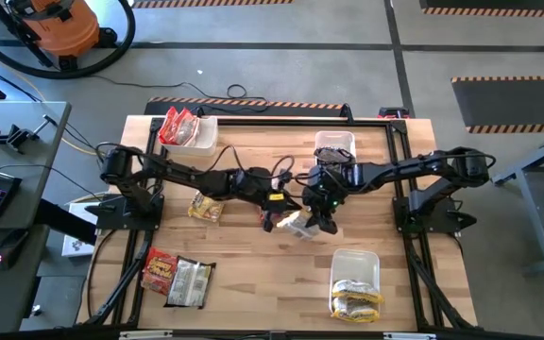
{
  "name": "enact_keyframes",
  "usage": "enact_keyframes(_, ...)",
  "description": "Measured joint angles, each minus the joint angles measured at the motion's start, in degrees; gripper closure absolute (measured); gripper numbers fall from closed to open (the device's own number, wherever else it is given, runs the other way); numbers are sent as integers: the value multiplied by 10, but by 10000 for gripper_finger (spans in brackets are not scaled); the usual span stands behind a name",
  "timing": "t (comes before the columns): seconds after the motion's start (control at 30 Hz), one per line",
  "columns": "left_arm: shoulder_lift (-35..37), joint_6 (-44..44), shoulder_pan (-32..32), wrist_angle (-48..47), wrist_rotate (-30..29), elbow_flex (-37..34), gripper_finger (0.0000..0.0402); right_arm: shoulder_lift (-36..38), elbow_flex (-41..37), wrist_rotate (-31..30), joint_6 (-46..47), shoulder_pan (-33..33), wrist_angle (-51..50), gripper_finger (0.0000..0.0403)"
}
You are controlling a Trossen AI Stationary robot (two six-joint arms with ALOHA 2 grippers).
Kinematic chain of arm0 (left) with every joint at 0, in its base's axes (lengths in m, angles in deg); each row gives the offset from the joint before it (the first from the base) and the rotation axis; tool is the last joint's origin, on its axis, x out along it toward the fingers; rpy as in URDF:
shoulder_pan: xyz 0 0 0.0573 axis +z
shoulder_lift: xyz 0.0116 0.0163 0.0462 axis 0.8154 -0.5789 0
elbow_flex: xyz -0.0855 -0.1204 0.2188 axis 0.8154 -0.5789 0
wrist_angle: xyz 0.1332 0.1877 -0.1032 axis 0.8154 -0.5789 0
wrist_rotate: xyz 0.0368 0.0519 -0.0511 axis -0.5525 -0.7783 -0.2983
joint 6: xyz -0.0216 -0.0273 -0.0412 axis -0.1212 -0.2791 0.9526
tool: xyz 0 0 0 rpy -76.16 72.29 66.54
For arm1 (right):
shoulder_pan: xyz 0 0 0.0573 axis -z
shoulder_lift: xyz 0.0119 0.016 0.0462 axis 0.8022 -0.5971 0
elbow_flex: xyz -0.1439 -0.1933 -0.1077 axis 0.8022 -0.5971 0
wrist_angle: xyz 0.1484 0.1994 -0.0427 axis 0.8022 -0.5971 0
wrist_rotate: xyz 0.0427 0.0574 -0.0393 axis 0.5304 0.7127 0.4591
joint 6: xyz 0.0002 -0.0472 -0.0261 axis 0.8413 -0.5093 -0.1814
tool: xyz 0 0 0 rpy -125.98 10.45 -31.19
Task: Sort Maruchan noodles
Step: Put the yellow noodle pack into the bottom white bin
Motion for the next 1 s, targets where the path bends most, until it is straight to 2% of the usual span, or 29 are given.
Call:
enact_keyframes(0.13,49,65,6,39,-2,-65,401,0,0,-5,22,-6,-11,361)
enact_keyframes(0.27,104,145,6,159,-9,-171,401,18,2,-4,46,-10,-27,351)
enact_keyframes(0.4,150,206,6,307,-42,-265,401,41,64,-20,69,-15,-134,360)
enact_keyframes(0.5,168,226,6,362,-60,-311,401,47,154,-64,73,-39,-261,363)
enact_keyframes(0.6,183,237,6,368,-65,-334,401,41,243,-99,110,-82,-380,363)
enact_keyframes(0.73,183,252,4,364,-68,-349,401,29,310,-150,214,-161,-490,363)
enact_keyframes(0.9,177,246,-5,360,-72,-356,401,16,329,-150,360,-264,-542,363)
enact_keyframes(1.0,177,245,-7,363,-79,-357,401,11,329,-146,443,-317,-541,363)
